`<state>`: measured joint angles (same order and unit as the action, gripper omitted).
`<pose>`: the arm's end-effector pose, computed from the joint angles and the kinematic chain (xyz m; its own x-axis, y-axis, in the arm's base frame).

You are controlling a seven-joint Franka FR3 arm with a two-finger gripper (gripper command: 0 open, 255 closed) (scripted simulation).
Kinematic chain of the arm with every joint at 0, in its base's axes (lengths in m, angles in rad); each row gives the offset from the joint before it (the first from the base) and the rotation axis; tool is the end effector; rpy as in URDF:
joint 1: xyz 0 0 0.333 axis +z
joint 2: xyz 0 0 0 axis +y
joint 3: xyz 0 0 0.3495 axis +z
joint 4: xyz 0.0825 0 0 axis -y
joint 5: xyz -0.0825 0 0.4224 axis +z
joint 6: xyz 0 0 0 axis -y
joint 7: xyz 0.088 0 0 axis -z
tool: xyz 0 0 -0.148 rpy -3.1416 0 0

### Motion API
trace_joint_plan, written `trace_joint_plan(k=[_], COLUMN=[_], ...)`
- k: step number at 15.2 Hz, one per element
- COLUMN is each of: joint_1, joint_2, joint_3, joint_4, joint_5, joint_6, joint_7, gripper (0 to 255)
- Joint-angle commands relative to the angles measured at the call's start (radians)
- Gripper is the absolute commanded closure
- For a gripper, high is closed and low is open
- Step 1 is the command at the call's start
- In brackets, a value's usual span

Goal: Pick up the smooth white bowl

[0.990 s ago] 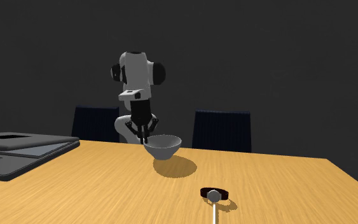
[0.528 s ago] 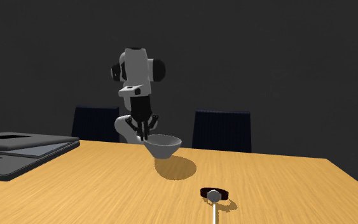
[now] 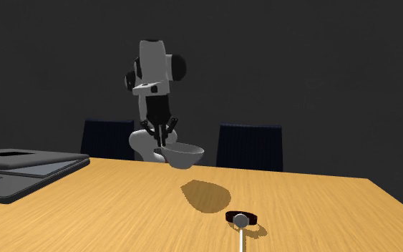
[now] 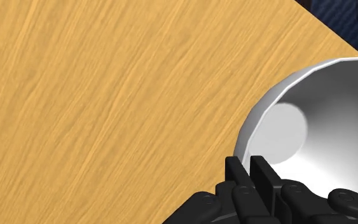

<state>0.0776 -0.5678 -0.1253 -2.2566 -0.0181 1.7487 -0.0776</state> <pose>0.4076 -0.0291 0.5597 0.9970 0.0488 0.0600 0.0515 -0.9977 -0.0447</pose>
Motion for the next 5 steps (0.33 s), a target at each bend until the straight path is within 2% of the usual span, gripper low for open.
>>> trace_joint_plan(k=[1,5], joint_1=[0.001,0.001], joint_2=[0.002,0.006], joint_3=[0.001,0.002], joint_4=[0.03,0.063], joint_5=[0.001,0.002], joint_6=[-0.029,-0.057], joint_7=[0.001,0.002], gripper=[255,255])
